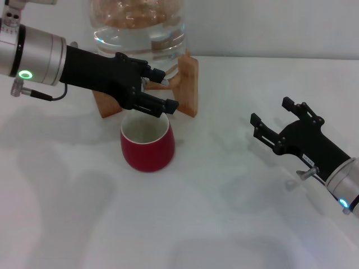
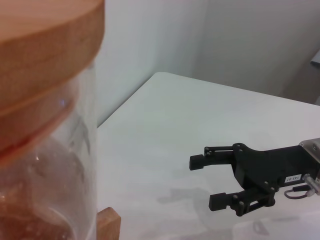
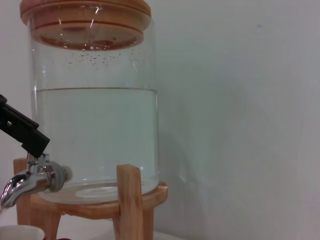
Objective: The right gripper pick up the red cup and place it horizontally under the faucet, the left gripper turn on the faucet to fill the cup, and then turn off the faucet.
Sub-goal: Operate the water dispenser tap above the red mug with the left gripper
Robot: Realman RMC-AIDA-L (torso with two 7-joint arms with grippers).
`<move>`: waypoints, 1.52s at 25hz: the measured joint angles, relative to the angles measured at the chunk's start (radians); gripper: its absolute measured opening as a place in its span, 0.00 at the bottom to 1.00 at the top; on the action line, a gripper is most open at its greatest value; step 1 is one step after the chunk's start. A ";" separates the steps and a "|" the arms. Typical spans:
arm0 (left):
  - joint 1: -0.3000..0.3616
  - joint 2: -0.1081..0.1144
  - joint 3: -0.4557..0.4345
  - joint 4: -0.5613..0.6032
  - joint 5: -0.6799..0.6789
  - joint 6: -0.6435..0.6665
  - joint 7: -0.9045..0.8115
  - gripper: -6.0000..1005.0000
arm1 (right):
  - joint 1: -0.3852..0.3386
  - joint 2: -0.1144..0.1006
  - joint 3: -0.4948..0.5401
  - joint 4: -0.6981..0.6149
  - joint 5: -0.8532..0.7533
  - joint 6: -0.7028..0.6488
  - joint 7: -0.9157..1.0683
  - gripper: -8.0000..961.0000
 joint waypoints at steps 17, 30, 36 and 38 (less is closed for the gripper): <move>-0.011 0.001 0.000 0.000 0.036 0.000 -0.009 0.88 | -0.005 0.000 0.000 0.000 0.000 -0.011 0.000 0.87; -0.019 0.002 0.000 0.000 0.052 -0.007 -0.011 0.88 | -0.006 0.000 0.000 -0.001 0.000 -0.011 0.000 0.87; -0.021 0.001 0.000 0.000 0.052 -0.027 -0.011 0.88 | -0.005 0.000 0.000 0.002 0.000 -0.011 0.000 0.87; -0.023 0.000 0.000 0.000 0.052 -0.033 -0.011 0.88 | -0.005 0.000 0.000 0.003 0.000 -0.011 0.000 0.87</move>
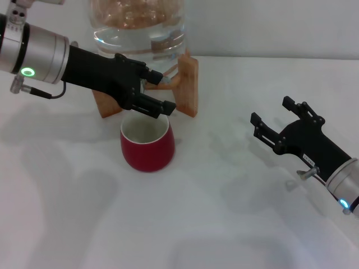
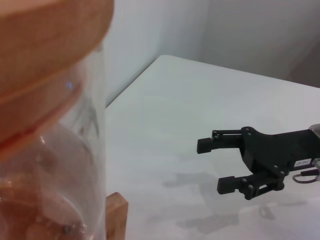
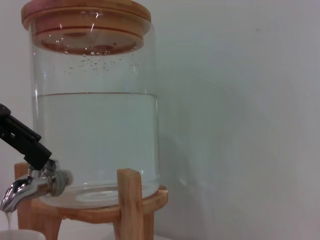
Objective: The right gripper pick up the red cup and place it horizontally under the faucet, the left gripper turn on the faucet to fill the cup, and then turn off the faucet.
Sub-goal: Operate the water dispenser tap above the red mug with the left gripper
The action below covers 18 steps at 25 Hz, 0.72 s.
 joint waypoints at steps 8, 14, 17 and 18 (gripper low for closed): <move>-0.008 0.000 0.000 0.000 0.000 -0.007 0.001 0.88 | 0.003 0.000 0.000 0.001 0.000 -0.001 0.000 0.87; -0.013 0.000 0.000 0.006 -0.001 -0.019 0.001 0.88 | 0.003 0.000 0.000 0.001 0.000 -0.001 0.000 0.87; -0.016 0.000 0.000 0.012 -0.002 -0.024 0.001 0.88 | 0.003 0.000 0.000 0.000 0.000 -0.002 0.000 0.87; -0.016 0.000 0.000 0.012 -0.002 -0.026 0.001 0.88 | 0.002 0.000 0.000 -0.001 0.000 -0.002 0.000 0.87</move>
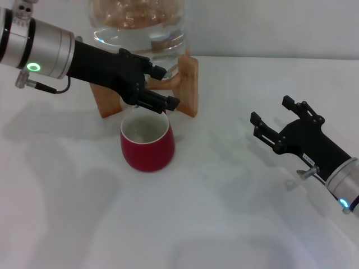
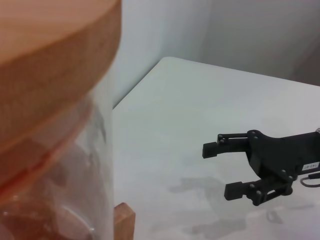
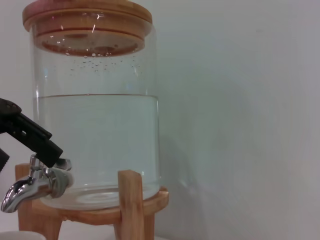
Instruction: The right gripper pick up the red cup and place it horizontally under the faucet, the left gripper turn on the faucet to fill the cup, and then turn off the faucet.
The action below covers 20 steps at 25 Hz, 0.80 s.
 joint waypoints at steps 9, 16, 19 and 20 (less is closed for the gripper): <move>-0.006 -0.001 0.000 0.013 -0.002 0.003 -0.001 0.88 | -0.002 0.000 0.000 -0.003 0.000 0.000 0.000 0.87; 0.005 -0.003 0.000 0.007 -0.069 0.037 0.006 0.88 | -0.004 0.000 0.000 -0.003 0.000 0.000 0.000 0.87; 0.034 -0.003 0.000 0.005 -0.149 0.054 0.016 0.88 | -0.004 0.000 0.001 -0.003 0.000 0.000 0.000 0.87; 0.050 -0.003 0.000 0.005 -0.182 0.063 0.023 0.88 | -0.004 0.000 0.002 -0.003 0.000 0.000 0.000 0.87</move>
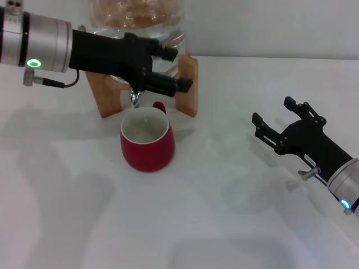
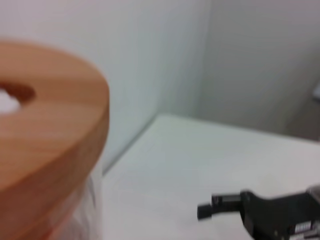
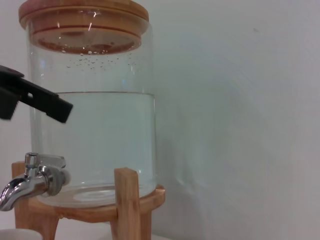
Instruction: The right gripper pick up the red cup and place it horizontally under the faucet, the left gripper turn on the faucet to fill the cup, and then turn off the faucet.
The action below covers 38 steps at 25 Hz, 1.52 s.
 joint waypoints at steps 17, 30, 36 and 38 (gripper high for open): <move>0.235 -0.005 -0.002 0.092 -0.343 0.056 0.124 0.88 | 0.013 0.000 0.008 -0.002 0.007 0.010 0.000 0.87; 0.489 -0.008 -0.003 0.350 -0.537 -0.038 0.464 0.88 | 0.013 0.000 0.008 -0.012 0.016 0.028 0.000 0.87; 0.596 -0.006 -0.003 0.431 -0.634 -0.107 0.564 0.88 | 0.018 0.000 0.007 -0.013 0.015 0.039 0.000 0.87; 0.615 -0.005 -0.003 0.432 -0.656 -0.113 0.566 0.88 | 0.020 0.000 0.007 -0.012 0.015 0.042 0.000 0.87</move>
